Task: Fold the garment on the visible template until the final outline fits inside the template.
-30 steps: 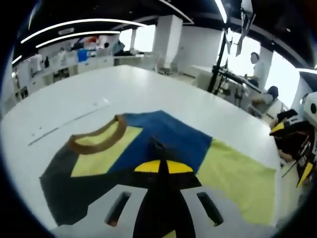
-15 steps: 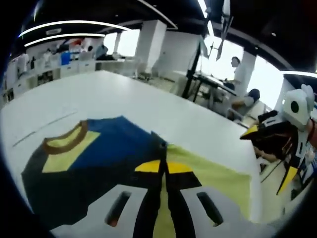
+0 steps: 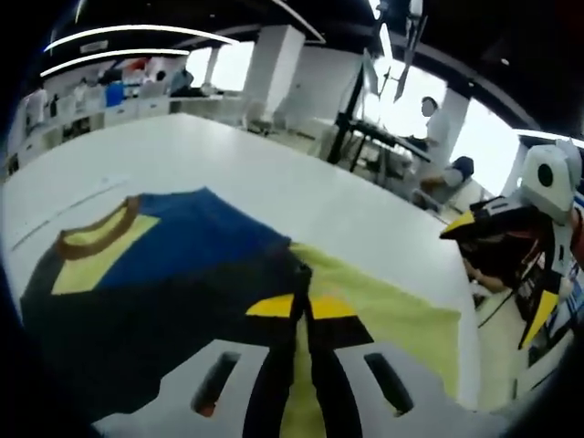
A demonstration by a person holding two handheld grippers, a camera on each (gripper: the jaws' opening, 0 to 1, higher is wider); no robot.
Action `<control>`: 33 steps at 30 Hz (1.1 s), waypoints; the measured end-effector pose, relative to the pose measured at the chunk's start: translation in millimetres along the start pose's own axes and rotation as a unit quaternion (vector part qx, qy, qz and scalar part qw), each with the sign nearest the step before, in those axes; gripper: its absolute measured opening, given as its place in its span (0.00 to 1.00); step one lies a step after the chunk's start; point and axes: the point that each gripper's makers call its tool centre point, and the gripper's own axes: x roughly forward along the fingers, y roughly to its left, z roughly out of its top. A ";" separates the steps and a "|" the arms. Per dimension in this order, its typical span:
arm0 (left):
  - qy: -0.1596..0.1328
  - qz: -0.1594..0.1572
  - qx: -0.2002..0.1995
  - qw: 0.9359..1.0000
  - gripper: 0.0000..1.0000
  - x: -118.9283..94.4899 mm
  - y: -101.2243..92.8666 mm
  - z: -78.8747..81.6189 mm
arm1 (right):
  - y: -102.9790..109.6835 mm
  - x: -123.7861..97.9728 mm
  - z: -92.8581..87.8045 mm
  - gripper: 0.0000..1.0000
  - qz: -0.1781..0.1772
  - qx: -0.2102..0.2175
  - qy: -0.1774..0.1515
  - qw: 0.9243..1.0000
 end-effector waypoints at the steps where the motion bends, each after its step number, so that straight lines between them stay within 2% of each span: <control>1: 0.002 -0.001 0.002 1.000 0.04 0.1 -1.0 -0.9 | -0.1 0.0 -0.3 0.99 0.000 0.001 0.000 1.000; 5: 0.007 -0.007 0.022 1.000 0.12 0.3 -7.6 -3.1 | 0.4 0.4 -0.4 0.99 0.002 0.005 -0.001 1.000; 8: 0.008 -0.002 0.038 0.999 0.24 -1.6 -9.2 -1.3 | 0.3 1.3 0.3 0.99 0.002 0.006 0.000 1.000; 17: -0.008 0.059 0.060 0.996 0.77 -22.9 8.9 12.3 | 1.2 3.5 3.6 0.99 0.005 0.011 -0.003 1.000; 20: -0.015 0.080 0.055 0.995 0.89 -36.1 18.4 16.6 | 1.8 3.9 6.6 0.99 0.007 0.008 -0.003 1.000; 26: -0.025 0.106 0.042 0.993 0.99 -63.9 31.3 19.2 | 5.2 5.4 13.3 0.99 0.012 -0.007 0.000 1.000; 30: -0.024 0.115 0.038 0.992 0.99 -81.5 37.9 15.4 | 8.3 7.8 16.8 0.99 0.017 -0.016 0.003 1.000; 33: -0.027 0.117 0.008 0.993 0.99 -97.2 41.1 10.9 | 9.8 9.2 18.4 0.99 0.019 -0.019 0.005 1.000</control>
